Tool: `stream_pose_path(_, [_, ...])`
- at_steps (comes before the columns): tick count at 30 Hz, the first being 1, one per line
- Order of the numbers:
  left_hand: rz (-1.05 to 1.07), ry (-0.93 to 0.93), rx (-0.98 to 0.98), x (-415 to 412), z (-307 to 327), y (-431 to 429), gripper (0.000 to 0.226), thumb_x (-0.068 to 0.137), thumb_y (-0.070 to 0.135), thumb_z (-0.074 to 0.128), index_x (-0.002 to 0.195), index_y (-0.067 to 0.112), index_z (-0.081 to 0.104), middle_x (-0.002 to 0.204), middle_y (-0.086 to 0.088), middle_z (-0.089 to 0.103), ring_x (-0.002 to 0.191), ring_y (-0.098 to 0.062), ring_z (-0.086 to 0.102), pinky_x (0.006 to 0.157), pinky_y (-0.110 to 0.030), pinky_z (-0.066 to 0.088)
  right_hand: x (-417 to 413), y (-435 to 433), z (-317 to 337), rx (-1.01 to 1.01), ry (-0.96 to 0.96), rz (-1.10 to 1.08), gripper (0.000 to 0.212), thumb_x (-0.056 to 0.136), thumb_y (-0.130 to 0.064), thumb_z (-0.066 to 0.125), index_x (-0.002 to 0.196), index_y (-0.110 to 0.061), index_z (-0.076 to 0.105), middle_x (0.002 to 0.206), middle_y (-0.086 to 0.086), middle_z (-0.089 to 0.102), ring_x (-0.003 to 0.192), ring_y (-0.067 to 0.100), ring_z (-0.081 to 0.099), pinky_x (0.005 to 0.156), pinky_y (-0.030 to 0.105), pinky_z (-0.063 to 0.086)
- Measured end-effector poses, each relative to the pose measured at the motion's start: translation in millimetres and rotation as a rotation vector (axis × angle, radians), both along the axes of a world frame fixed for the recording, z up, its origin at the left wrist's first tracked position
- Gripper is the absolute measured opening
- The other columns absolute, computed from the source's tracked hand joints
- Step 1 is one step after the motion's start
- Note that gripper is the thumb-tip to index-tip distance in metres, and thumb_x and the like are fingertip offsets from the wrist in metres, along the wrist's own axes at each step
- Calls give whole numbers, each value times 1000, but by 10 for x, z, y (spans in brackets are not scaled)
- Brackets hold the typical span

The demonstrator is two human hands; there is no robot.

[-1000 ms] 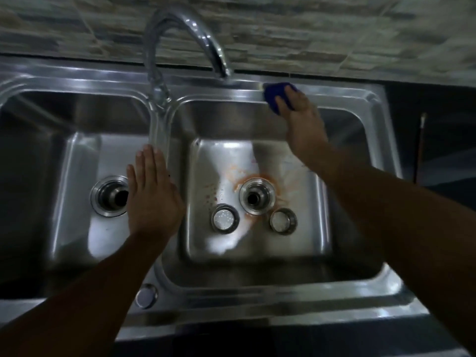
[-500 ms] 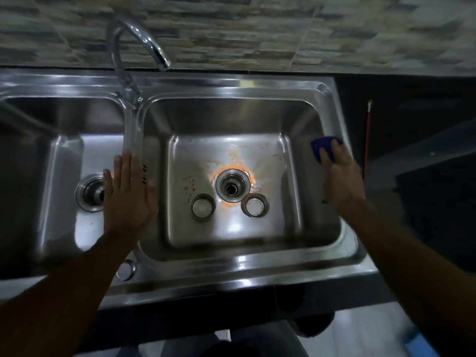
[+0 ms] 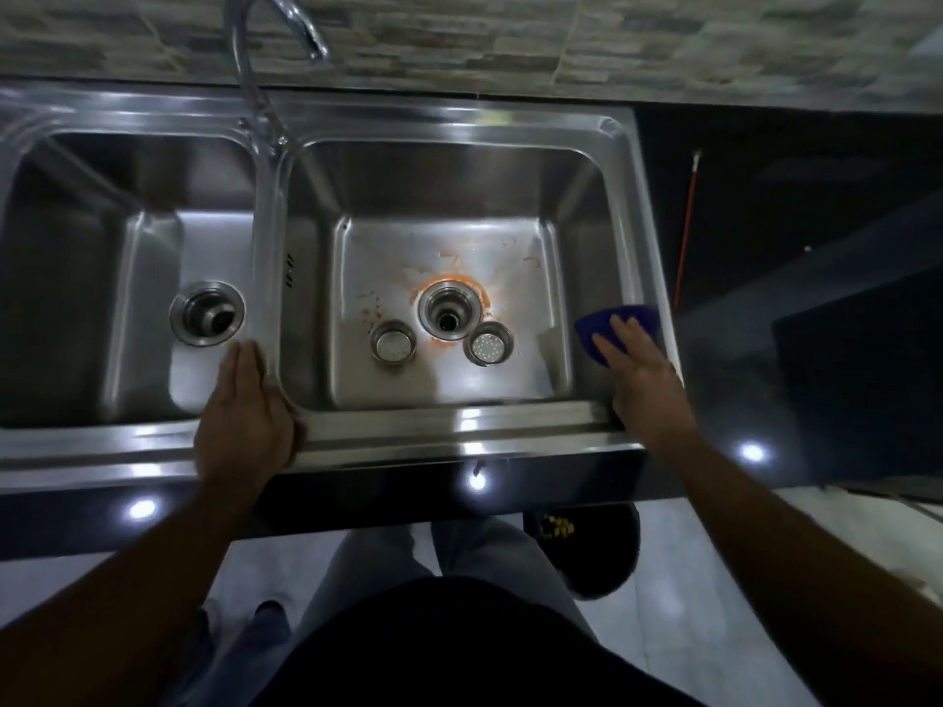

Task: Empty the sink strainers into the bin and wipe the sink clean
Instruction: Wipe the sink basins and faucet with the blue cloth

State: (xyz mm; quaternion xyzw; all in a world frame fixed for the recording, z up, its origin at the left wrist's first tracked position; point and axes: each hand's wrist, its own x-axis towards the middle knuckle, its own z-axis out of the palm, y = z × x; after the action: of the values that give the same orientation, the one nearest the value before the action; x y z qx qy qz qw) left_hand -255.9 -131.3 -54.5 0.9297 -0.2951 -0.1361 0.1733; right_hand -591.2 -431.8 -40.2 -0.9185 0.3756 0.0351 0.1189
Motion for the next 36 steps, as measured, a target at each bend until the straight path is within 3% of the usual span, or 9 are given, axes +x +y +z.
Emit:
stream_pose_path(5, [-104,98,22,100,124,186,56,105,19,37,159,10,24,163,-14,31,134,-44,49,106,-55,45,-27,306,-52,41,-97,-163,59,84,12,60,139,-11,59,151,15,48,129,38,57,106,42,46])
stream_pose_path(12, [-233,-56,177,399,181,878,57,95,24,33,141,-8,49,134,-35,57,130,-47,53,111,-60,39,1227,1456,-46,188,-296,118,50,82,1,57,131,-4,65,143,18,56,128,33,59,110,40,47])
stream_pose_path(15, [-218,-92,137,425,101,946,54,96,21,34,137,-8,52,132,-35,59,130,-47,54,111,-59,39,2104,2086,-95,329,-277,258,61,82,7,62,141,-2,54,151,16,48,140,29,47,116,42,41])
stream_pose_path(19, [-234,-118,130,458,19,978,55,98,25,29,137,-4,54,135,-28,60,132,-42,54,114,-56,37,2705,2468,-138,344,-202,106,69,90,-4,56,154,-5,31,160,16,32,144,29,39,116,40,39])
stream_pose_path(21, [-244,-117,124,479,-13,998,55,98,26,29,136,-2,56,136,-24,61,133,-40,53,116,-55,36,2586,2408,-158,286,-156,206,64,95,-9,51,156,-8,30,162,11,31,149,22,31,121,33,32])
stream_pose_path(23, [-251,-120,119,492,-26,996,52,97,24,32,134,-1,59,136,-23,62,133,-40,54,115,-54,37,2327,2213,-128,259,-171,250,58,94,-8,52,151,-12,42,159,8,39,145,20,40,119,32,36])
stream_pose_path(26, [-252,-111,109,495,-26,982,50,97,22,33,132,0,61,135,-22,63,133,-39,54,115,-53,37,1793,1757,-48,213,-286,97,46,87,-1,63,133,-6,64,138,14,62,122,27,64,105,40,51])
stream_pose_path(32, [-242,-58,63,492,29,949,54,97,24,29,137,2,57,139,-19,61,134,-39,53,115,-54,39,1126,934,-21,134,-131,-258,39,92,-7,62,130,-13,67,124,13,71,103,33,70,98,35,51])
stream_pose_path(36, [-113,29,0,575,81,597,48,101,21,41,148,12,43,151,-15,50,132,-37,55,104,-52,48,1501,1084,-110,209,-99,-248,38,94,-14,57,130,-16,66,121,12,72,102,31,70,98,35,53])
